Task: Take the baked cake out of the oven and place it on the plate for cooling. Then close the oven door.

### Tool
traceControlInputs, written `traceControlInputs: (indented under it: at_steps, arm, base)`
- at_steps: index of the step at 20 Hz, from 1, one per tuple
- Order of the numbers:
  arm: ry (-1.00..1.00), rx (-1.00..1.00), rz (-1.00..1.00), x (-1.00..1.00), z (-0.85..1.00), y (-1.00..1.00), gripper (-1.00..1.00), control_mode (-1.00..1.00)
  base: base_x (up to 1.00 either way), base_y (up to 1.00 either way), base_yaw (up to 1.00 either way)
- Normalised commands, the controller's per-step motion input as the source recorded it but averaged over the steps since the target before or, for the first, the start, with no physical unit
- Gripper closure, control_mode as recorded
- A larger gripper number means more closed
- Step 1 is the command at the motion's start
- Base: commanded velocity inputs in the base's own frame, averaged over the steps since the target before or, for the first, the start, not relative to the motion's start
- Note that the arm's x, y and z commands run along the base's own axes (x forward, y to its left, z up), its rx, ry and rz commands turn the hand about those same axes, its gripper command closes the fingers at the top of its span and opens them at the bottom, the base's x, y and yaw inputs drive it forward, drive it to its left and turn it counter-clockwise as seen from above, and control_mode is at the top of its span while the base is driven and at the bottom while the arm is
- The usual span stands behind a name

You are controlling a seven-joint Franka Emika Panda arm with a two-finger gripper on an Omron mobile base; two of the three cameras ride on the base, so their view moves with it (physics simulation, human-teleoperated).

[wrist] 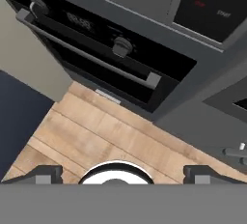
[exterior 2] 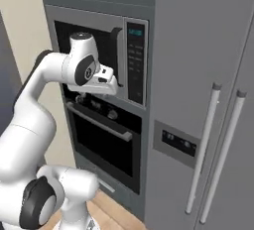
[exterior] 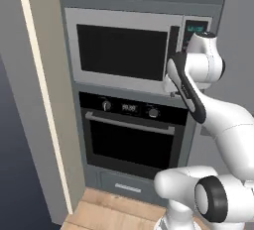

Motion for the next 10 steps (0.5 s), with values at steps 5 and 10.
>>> traceControlInputs:
  at_steps: [5, 10]
  arm:
    - [0.0, 0.0, 0.0, 0.0, 0.0, 0.0, -1.0, 1.0]
    - [0.0, 0.0, 0.0, 0.0, 0.0, 0.0, -1.0, 1.0]
  base:
    - [0.0, -0.77, 0.65]
    - [0.0, -0.77, 0.57]
